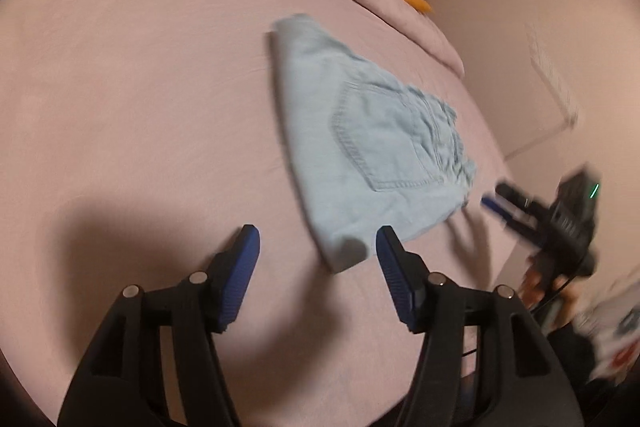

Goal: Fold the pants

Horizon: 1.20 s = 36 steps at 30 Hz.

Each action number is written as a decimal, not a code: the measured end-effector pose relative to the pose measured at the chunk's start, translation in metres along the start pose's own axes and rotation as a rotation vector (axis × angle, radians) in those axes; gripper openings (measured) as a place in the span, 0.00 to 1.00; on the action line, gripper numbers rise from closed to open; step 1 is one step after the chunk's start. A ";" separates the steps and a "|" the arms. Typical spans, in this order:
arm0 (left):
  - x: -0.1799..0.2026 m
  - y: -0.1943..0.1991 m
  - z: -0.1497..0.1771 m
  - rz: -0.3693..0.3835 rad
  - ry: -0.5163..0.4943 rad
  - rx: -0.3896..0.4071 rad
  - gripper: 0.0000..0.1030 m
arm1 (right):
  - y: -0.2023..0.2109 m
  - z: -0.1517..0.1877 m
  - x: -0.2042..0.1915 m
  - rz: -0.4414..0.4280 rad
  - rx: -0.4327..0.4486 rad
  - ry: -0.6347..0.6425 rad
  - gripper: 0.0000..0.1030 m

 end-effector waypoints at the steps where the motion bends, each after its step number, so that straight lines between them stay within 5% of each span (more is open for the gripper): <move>1: -0.007 0.001 -0.001 0.019 0.040 -0.005 0.59 | 0.005 0.003 0.009 -0.019 0.020 -0.040 0.71; 5: -0.021 0.002 -0.003 0.099 0.145 -0.024 0.60 | 0.011 0.012 0.054 -0.042 0.002 -0.224 0.72; 11: -0.015 -0.004 -0.011 0.115 0.117 -0.055 0.62 | -0.003 0.017 0.084 -0.206 -0.029 -0.410 0.72; 36: 0.012 -0.063 -0.067 0.083 -0.018 -0.082 0.62 | -0.073 -0.040 0.057 -0.262 -0.220 -0.208 0.72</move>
Point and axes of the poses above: each gripper's, at about its wrist camera, not at the fingertips, and y roughly against the way its jaws point, x to its right, z to its underside, the point moved 2 cm from there along -y, roughly the way its jaws point, and after that the axes turned 6 degrees about -z, right-handed, at the moved point
